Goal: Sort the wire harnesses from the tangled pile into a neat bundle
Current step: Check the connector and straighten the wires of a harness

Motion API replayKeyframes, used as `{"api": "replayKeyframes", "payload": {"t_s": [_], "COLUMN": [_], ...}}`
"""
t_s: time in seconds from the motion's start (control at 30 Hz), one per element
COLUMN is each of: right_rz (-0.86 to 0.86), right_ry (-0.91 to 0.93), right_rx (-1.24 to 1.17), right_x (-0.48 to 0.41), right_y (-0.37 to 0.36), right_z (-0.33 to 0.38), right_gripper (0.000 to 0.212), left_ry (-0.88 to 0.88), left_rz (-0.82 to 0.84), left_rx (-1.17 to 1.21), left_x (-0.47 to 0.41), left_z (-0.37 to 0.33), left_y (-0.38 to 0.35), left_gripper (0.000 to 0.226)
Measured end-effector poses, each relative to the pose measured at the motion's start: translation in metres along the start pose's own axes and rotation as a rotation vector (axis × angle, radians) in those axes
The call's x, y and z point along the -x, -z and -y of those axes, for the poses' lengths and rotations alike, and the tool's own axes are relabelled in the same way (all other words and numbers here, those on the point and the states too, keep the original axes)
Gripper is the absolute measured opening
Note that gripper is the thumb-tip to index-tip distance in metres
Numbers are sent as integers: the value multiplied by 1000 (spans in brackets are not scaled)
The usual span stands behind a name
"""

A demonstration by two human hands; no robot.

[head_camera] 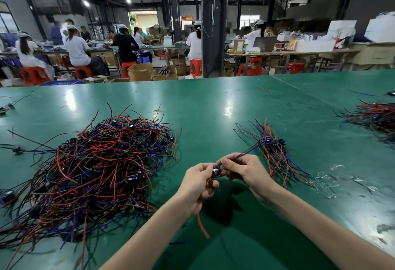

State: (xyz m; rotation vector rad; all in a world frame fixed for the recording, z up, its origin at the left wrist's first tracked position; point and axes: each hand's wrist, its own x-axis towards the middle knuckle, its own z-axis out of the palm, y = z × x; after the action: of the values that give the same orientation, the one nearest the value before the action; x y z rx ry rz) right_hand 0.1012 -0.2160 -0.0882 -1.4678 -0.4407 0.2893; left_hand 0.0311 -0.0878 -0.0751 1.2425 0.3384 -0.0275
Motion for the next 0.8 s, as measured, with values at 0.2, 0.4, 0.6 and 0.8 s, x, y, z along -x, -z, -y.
{"api": "replayKeyframes", "payload": {"t_s": [0.2, 0.4, 0.6, 0.8], "right_rz": [-72, -48, -66, -87], "right_ry": [-91, -89, 22, 69], "right_rx": [-80, -90, -7, 19], "right_x": [1, 2, -1, 0], "right_y": [-2, -2, 1, 2], "right_z": [-3, -1, -2, -4], "right_gripper": [19, 24, 24, 25], "left_ry": [-113, -154, -176, -192], "left_rz": [17, 44, 60, 41], "left_rx": [-135, -192, -219, -256], "left_x": [5, 9, 7, 3], "left_z": [4, 1, 4, 7], "left_y": [0, 2, 2, 6], "left_gripper": [15, 15, 14, 9]}}
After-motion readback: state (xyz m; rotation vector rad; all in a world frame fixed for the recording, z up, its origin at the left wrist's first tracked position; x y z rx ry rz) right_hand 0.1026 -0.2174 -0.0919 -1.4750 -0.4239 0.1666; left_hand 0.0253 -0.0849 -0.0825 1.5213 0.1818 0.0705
